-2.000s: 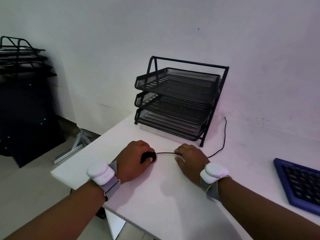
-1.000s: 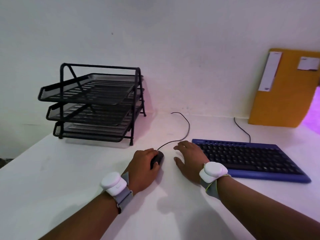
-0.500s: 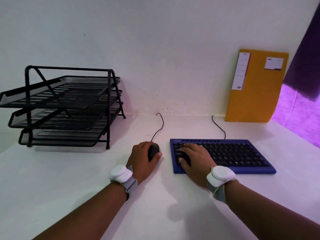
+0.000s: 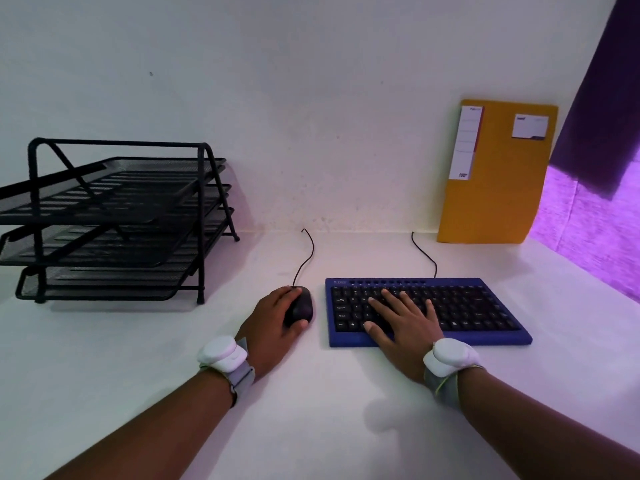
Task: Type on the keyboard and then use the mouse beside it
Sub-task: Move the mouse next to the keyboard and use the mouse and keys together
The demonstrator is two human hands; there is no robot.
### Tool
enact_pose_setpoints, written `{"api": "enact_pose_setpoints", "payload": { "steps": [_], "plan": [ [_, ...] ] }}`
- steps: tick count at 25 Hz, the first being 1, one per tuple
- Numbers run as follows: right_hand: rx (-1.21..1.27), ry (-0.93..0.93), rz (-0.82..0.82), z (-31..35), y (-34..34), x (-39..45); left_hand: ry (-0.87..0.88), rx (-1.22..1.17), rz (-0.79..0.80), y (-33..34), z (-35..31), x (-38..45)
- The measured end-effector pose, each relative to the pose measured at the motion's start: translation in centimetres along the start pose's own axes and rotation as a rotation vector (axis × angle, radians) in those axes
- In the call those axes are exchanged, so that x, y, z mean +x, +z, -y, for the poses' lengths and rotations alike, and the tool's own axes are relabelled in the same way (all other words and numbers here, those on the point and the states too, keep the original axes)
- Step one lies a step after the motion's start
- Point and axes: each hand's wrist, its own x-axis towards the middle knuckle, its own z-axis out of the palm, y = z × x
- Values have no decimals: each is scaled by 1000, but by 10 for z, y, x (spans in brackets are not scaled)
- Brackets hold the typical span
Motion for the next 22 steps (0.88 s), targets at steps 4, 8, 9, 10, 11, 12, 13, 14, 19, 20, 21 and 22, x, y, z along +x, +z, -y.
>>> {"api": "enact_pose_setpoints", "payload": {
  "steps": [4, 8, 9, 10, 11, 12, 13, 14, 19, 20, 21, 22],
  "plan": [
    [83, -24, -26, 8, -4, 2, 10, 13, -7, -1, -7, -2],
    [28, 88, -180, -5, -8, -12, 124, 89, 31, -4, -6, -6],
    [6, 114, -157, -8, -7, -14, 122, 98, 32, -4, -4, -6],
    [-6, 127, -122, -11, -5, -16, 115, 95, 24, -4, -3, -5],
    [-11, 130, -91, -13, -3, -17, 109, 88, 12, -3, -2, -4],
    [-18, 128, -70, -14, -2, -17, 106, 83, -2, -3, 0, -4],
    [-25, 122, -60, -15, -2, -15, 106, 81, -15, -3, 2, -2],
    [-28, 115, -56, -15, -1, -13, 107, 79, -26, -2, 4, -1],
    [-30, 102, -38, -8, 8, 11, 85, 78, -34, 2, 13, 8],
    [-28, 101, -40, -4, 11, 18, 82, 76, -35, 2, 15, 10],
    [-27, 99, -40, -2, 14, 25, 79, 72, -34, 3, 17, 13],
    [-27, 98, -38, 0, 16, 32, 74, 62, -35, 3, 19, 16]
  ]
}}
